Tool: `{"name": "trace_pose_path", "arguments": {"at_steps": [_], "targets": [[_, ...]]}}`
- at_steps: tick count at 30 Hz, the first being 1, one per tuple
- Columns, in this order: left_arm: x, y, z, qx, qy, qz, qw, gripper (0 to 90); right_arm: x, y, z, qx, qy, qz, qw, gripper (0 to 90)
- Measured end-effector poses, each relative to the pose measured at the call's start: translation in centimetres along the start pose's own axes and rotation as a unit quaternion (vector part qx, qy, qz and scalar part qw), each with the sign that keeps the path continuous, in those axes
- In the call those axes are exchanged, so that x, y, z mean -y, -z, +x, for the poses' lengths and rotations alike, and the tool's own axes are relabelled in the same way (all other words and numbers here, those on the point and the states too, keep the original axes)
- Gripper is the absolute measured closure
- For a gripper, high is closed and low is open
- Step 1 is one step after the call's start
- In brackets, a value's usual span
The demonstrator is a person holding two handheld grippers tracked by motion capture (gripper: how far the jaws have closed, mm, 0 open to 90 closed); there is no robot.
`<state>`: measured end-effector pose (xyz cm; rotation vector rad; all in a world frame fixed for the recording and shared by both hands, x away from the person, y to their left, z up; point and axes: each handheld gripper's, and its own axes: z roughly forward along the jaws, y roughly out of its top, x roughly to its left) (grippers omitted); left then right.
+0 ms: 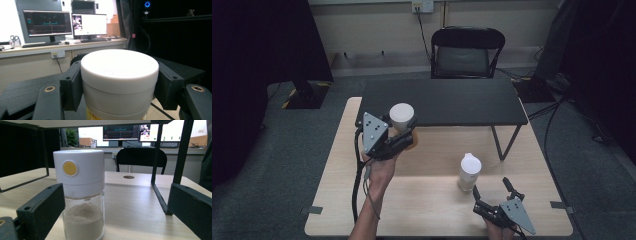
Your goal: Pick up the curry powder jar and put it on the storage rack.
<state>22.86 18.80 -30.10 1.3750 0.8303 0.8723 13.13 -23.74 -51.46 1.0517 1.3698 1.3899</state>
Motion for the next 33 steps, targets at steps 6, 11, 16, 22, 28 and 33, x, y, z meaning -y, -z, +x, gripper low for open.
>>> {"name": "trace_pose_path", "arguments": {"at_steps": [6,11,16,22,28,33], "targets": [[-1.2,-1.0,-0.3,-0.019,0.007,0.002,0.9998,34.1,0.0,0.0,0.0,0.0,0.0,0.0,1.0,0.1],[-2.0,-1.9,-0.1,-0.024,0.012,0.001,0.9996,34.0,0.0,0.0,0.0,0.0,0.0,0.0,1.0,0.0],[-2.3,-3.0,0.0,-0.029,0.022,-0.002,0.9993,34.1,0.0,0.0,0.0,-0.002,0.0,0.0,1.0,0.0],[-3.2,-4.0,0.2,-0.03,0.024,-0.003,0.9992,34.0,0.0,0.0,0.0,-0.002,0.0,0.0,1.0,0.0],[-3.5,-5.3,0.4,-0.032,0.018,-0.003,0.9993,34.0,0.0,0.0,-0.1,-0.003,0.0,0.0,1.0,0.0],[-3.4,-6.6,0.6,-0.038,0.021,0.002,0.999,34.1,0.0,0.0,-0.2,-0.005,-0.001,0.001,1.0,0.0]]}}
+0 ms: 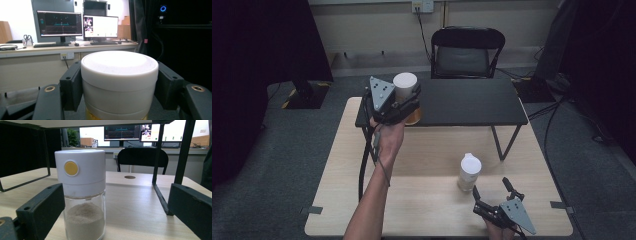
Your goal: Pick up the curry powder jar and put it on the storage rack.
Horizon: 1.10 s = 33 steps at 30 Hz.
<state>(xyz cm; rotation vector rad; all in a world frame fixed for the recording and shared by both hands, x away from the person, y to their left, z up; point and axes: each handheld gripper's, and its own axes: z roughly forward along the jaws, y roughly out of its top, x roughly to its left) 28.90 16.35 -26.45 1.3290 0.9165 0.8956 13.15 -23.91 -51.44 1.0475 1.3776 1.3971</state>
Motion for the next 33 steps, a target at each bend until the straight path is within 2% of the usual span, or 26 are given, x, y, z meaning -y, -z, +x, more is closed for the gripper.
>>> {"name": "trace_pose_path", "arguments": {"at_steps": [6,12,21,33], "targets": [[0.6,-1.1,0.0,-0.007,0.002,0.006,1.0,34.0,0.0,0.0,0.0,0.0,0.0,-0.001,1.0,0.0],[0.7,-1.3,-0.5,-0.011,-0.009,0.005,0.9999,33.9,0.0,0.0,-0.1,-0.001,0.0,0.0,1.0,0.0],[1.8,-1.3,-0.7,-0.015,-0.01,-0.014,0.9997,33.8,0.0,0.0,0.0,-0.001,0.0,0.0,1.0,0.0],[2.2,-1.4,-0.5,-0.011,-0.015,-0.022,0.9996,33.2,0.0,0.0,-0.1,-0.002,0.0,0.0,1.0,0.0]]}}
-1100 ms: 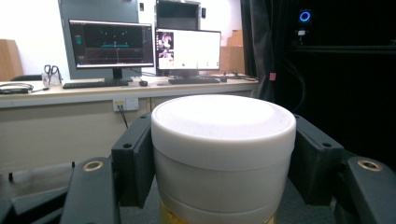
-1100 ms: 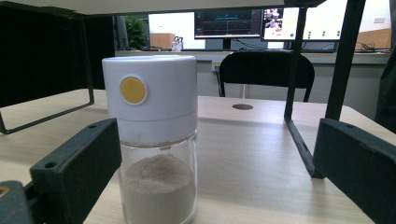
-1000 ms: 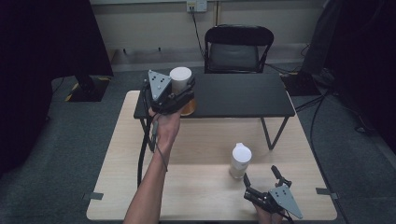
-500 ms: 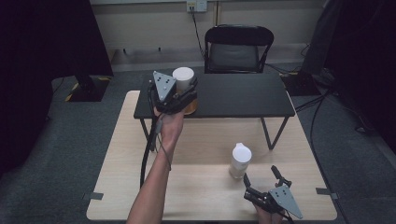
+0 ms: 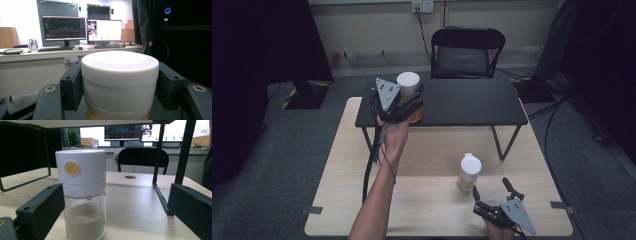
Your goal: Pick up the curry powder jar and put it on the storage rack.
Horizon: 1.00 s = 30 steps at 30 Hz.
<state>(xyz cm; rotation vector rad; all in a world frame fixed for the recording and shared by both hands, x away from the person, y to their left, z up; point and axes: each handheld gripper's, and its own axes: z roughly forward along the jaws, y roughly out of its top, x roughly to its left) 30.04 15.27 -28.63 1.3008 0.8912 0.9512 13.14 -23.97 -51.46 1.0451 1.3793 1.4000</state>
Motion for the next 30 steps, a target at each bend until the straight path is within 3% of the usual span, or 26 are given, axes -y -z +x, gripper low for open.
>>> {"name": "trace_pose_path", "arguments": {"at_steps": [11,15,19,30], "targets": [[0.2,0.0,0.0,-0.017,0.01,0.005,0.9998,1.7,0.0,0.0,0.0,0.0,0.0,0.0,1.0,0.0],[0.4,0.5,-0.2,-0.028,0.005,-0.005,0.9996,0.0,0.0,0.0,0.0,0.0,0.0,0.0,1.0,0.0],[0.7,1.2,0.0,-0.026,0.01,-0.016,0.9995,0.0,0.0,0.0,0.0,0.0,0.0,0.0,1.0,0.0],[1.3,2.9,0.6,-0.002,0.013,-0.024,0.9996,0.0,0.0,0.0,0.1,0.002,0.0,0.0,1.0,0.0]]}}
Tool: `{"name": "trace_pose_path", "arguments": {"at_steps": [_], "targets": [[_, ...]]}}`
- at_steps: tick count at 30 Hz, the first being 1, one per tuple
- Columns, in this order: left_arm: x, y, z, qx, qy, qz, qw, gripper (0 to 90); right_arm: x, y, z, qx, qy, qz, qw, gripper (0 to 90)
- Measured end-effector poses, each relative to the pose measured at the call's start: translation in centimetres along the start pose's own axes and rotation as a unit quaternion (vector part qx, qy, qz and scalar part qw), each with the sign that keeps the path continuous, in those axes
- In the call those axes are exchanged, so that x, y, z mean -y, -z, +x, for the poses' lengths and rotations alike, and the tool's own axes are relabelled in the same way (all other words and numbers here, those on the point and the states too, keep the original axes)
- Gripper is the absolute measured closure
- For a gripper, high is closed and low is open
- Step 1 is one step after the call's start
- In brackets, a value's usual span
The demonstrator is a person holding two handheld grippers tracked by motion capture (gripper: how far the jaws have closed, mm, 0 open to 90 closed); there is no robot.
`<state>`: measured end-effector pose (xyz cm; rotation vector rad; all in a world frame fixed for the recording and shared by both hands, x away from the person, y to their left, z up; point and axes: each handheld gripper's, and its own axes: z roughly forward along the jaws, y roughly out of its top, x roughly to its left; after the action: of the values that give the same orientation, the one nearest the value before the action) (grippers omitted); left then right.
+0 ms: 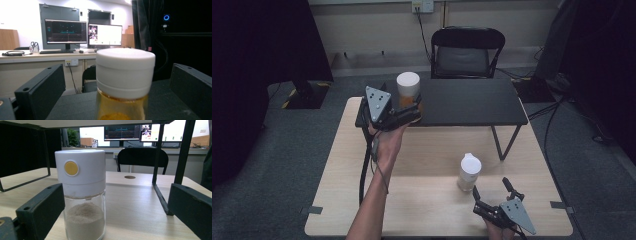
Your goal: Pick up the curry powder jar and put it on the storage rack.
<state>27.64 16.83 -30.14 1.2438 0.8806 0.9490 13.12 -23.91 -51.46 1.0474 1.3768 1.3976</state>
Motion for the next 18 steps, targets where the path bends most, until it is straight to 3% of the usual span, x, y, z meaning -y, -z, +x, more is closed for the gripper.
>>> {"name": "trace_pose_path", "arguments": {"at_steps": [6,10,18], "targets": [[0.8,0.9,0.1,0.0,0.01,-0.005,0.9999,0.0,0.0,0.0,0.0,0.0,0.0,0.0,1.0,0.0],[0.7,1.4,0.2,0.002,0.011,0.004,0.9999,0.0,0.0,0.0,0.0,0.0,0.0,0.0,1.0,0.0],[1.2,2.6,-0.1,0.006,-0.001,-0.004,1.0,0.0,0.0,0.0,0.1,0.002,0.0,0.0,1.0,0.0]]}}
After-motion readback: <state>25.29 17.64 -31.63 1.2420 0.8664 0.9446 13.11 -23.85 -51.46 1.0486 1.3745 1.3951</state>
